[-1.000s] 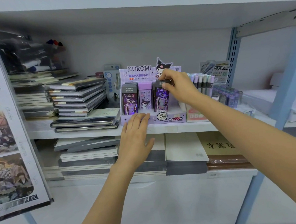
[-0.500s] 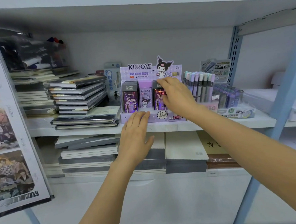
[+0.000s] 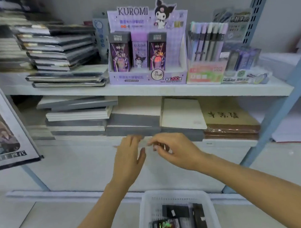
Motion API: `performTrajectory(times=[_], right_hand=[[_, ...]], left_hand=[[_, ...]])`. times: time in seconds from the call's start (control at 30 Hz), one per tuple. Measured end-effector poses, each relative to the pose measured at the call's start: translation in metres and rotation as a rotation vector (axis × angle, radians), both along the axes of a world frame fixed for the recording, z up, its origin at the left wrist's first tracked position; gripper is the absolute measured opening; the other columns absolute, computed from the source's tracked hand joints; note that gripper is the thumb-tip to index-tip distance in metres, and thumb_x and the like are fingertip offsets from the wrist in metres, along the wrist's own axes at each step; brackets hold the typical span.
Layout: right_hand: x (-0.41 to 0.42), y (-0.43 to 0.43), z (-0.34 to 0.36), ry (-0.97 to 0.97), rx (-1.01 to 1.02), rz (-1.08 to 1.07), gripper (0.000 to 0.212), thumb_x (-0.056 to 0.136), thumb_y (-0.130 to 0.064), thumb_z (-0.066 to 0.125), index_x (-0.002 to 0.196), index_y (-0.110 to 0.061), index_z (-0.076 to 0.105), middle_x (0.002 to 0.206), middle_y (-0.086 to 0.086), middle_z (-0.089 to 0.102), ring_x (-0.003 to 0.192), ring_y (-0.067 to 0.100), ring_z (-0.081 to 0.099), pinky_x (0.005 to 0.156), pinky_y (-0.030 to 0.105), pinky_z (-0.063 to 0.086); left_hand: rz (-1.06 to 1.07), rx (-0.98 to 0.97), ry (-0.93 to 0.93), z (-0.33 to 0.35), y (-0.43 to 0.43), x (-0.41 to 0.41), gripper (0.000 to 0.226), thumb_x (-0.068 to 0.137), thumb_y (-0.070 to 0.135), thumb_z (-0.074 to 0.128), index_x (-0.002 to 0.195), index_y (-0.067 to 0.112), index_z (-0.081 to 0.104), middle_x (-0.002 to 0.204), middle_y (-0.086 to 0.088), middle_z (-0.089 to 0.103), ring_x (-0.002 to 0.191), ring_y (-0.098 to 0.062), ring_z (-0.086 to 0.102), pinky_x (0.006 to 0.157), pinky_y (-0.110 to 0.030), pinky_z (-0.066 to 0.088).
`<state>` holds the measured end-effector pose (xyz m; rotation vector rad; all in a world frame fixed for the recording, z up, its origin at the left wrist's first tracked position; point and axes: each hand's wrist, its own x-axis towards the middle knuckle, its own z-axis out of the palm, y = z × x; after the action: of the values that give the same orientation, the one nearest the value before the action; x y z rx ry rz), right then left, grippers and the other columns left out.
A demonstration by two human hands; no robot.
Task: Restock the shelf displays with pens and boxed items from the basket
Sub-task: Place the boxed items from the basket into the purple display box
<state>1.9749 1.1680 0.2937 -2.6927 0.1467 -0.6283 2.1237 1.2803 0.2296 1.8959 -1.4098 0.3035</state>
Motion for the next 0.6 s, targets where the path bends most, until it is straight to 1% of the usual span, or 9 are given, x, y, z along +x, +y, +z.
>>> performTrajectory(times=[0.07,0.13,0.2,0.23,0.3,0.37,0.47,0.53,0.6], right_hand=[[-0.006,-0.004,-0.052,0.190,0.120,-0.024,0.021,0.096,-0.016,0.055,0.113,-0.021,0.066,0.100,-0.009,0.068,0.084,0.009,0.061,0.079,0.030,0.052],[-0.011,-0.009,-0.106,0.368,0.176,-0.034,0.020,0.098,-0.020,0.052,0.114,-0.021,0.065,0.101,-0.003,0.070,0.088,0.012,0.062,0.084,0.033,0.050],[-0.017,-0.011,-0.157,0.525,0.206,-0.016,0.021,0.099,-0.023,0.050,0.115,-0.022,0.063,0.104,-0.002,0.069,0.090,0.012,0.060,0.086,0.032,0.048],[-0.021,-0.011,-0.180,0.593,0.225,-0.004,0.022,0.099,-0.024,0.049,0.116,-0.023,0.062,0.106,-0.003,0.068,0.092,0.011,0.059,0.086,0.031,0.047],[-0.028,-0.009,-0.221,0.690,0.276,0.006,0.022,0.098,-0.024,0.048,0.116,-0.024,0.061,0.109,-0.003,0.065,0.095,0.012,0.058,0.084,0.028,0.046],[-0.033,-0.006,-0.258,0.743,0.346,-0.022,0.020,0.096,-0.023,0.050,0.114,-0.023,0.059,0.109,-0.002,0.064,0.094,0.014,0.059,0.079,0.027,0.046],[-0.038,0.000,-0.306,0.832,0.382,-0.078,0.033,0.095,-0.024,0.052,0.128,-0.023,0.049,0.124,0.001,0.055,0.105,0.016,0.055,0.087,0.031,0.048],[-0.038,0.006,-0.331,0.893,0.313,-0.092,0.048,0.094,-0.020,0.054,0.140,-0.021,0.038,0.135,0.003,0.045,0.116,0.021,0.048,0.091,0.036,0.048],[-0.035,0.015,-0.349,0.927,0.179,-0.100,0.062,0.090,-0.012,0.059,0.145,-0.014,0.031,0.141,0.007,0.037,0.121,0.024,0.042,0.093,0.036,0.045]], left_hand=[[-0.017,0.203,0.087,-0.057,0.015,-0.006,0.030,0.093,0.012,0.059,0.123,0.010,0.059,0.121,-0.006,0.058,0.108,-0.025,0.057,0.084,-0.031,0.047],[-0.046,0.458,0.183,-0.112,0.031,-0.018,0.040,0.099,0.023,0.050,0.138,0.013,0.047,0.140,-0.003,0.048,0.128,-0.021,0.046,0.102,-0.028,0.038],[-0.071,0.760,0.224,-0.159,0.046,-0.031,0.057,0.102,0.038,0.039,0.152,0.017,0.023,0.160,0.002,0.021,0.146,-0.014,0.022,0.116,-0.026,0.021],[-0.088,0.898,0.220,-0.178,0.052,-0.038,0.062,0.103,0.043,0.035,0.155,0.019,0.012,0.163,0.004,0.008,0.149,-0.012,0.011,0.118,-0.027,0.015],[-0.120,1.095,0.213,-0.206,0.062,-0.050,0.068,0.102,0.046,0.032,0.156,0.019,0.000,0.163,0.005,-0.008,0.150,-0.013,0.000,0.120,-0.032,0.012],[-0.137,1.178,0.188,-0.226,0.068,-0.057,0.070,0.102,0.046,0.031,0.155,0.017,-0.004,0.160,0.003,-0.019,0.150,-0.015,-0.008,0.120,-0.033,0.011],[-0.119,1.122,0.156,-0.240,0.074,-0.061,0.067,0.103,0.045,0.027,0.154,0.019,-0.008,0.153,0.004,-0.029,0.148,-0.015,-0.017,0.120,-0.026,0.002],[-0.095,1.056,0.204,-0.243,0.078,-0.062,0.063,0.104,0.043,0.027,0.153,0.022,-0.006,0.152,0.008,-0.029,0.145,-0.012,-0.022,0.117,-0.022,-0.001],[-0.074,1.023,0.235,-0.245,0.080,-0.063,0.060,0.104,0.042,0.026,0.152,0.027,-0.006,0.152,0.013,-0.027,0.140,-0.006,-0.028,0.114,-0.019,-0.002]])
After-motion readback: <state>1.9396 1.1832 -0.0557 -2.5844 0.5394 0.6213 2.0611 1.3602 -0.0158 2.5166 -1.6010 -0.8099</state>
